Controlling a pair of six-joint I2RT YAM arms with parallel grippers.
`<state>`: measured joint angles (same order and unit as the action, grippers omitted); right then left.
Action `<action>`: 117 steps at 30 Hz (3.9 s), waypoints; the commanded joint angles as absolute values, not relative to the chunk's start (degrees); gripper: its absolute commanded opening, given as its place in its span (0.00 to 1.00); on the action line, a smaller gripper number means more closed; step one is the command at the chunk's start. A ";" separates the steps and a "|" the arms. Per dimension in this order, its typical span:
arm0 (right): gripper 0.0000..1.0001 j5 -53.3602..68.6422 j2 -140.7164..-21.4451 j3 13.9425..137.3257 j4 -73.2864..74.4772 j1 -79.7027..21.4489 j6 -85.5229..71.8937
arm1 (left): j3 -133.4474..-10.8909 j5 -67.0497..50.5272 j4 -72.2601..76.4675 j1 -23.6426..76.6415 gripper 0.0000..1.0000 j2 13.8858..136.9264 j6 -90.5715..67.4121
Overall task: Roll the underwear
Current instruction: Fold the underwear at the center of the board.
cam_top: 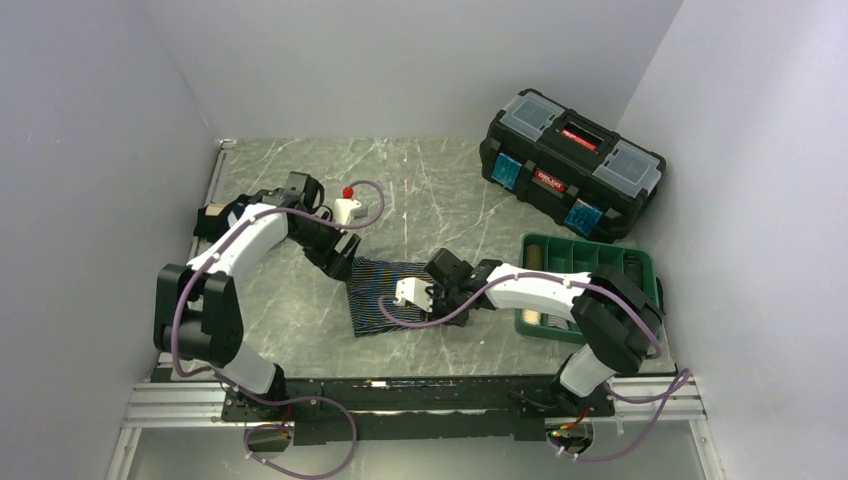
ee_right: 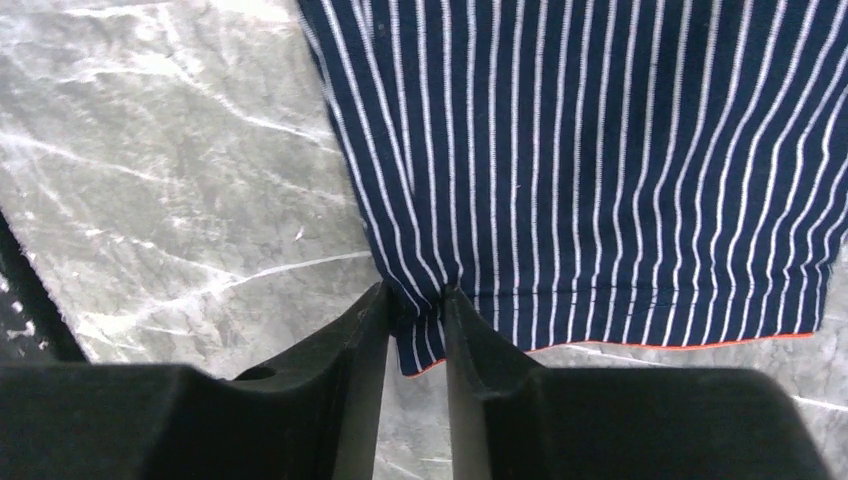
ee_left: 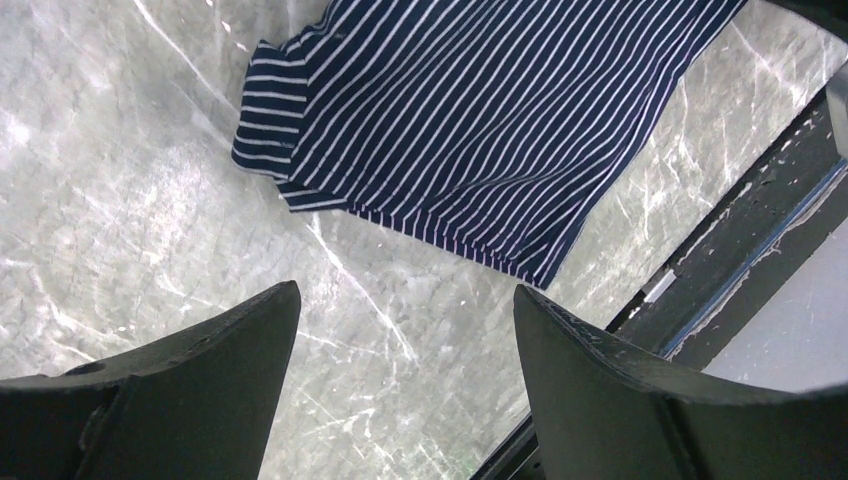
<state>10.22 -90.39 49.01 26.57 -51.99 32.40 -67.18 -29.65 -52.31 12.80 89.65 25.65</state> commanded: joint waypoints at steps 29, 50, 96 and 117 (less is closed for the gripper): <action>0.00 35.62 -101.47 65.48 47.48 -39.20 39.68 | -34.66 -20.48 -30.66 33.00 0.77 55.23 38.94; 0.00 39.43 -103.95 66.99 49.14 -34.87 39.45 | -32.17 -6.04 -24.00 51.48 0.63 69.93 37.44; 0.01 36.49 -107.15 80.02 69.72 -31.73 47.07 | -57.96 -29.67 -51.87 35.05 0.00 84.10 45.23; 0.07 36.04 -124.36 93.69 72.73 -28.10 51.09 | -71.43 -31.65 -52.64 24.07 0.00 104.40 43.95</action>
<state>36.03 -123.55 90.89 71.99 -28.51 49.23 -70.39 -31.44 -52.90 24.69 103.83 44.45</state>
